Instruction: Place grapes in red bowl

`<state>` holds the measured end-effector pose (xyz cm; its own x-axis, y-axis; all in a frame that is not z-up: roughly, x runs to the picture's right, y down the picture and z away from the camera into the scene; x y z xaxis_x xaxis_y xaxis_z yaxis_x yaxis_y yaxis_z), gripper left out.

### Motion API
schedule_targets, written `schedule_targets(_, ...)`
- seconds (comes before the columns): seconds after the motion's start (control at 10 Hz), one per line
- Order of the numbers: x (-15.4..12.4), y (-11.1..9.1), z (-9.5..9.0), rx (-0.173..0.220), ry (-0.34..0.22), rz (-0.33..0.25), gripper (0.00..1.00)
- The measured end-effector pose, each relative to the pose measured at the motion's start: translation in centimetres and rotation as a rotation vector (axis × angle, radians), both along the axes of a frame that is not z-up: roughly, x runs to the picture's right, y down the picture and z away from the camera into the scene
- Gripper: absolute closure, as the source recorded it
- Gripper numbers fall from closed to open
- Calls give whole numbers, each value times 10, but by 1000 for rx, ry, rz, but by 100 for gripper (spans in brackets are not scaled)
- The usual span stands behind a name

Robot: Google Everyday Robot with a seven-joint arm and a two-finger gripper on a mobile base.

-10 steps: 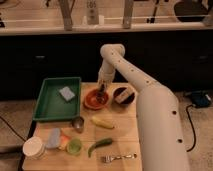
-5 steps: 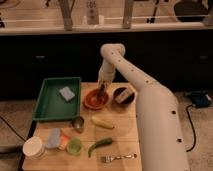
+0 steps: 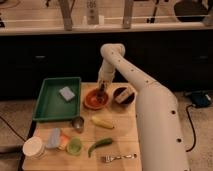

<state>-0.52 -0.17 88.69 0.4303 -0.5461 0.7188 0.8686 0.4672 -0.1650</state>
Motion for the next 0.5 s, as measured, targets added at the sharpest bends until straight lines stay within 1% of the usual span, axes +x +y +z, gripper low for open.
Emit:
schedule_targets(0.1,-1,0,0,0,0,-2,62)
schedule_targets(0.2,-1,0,0,1,0,-3,50)
schedule_targets(0.5,0,1,-1,0,2,-3,24)
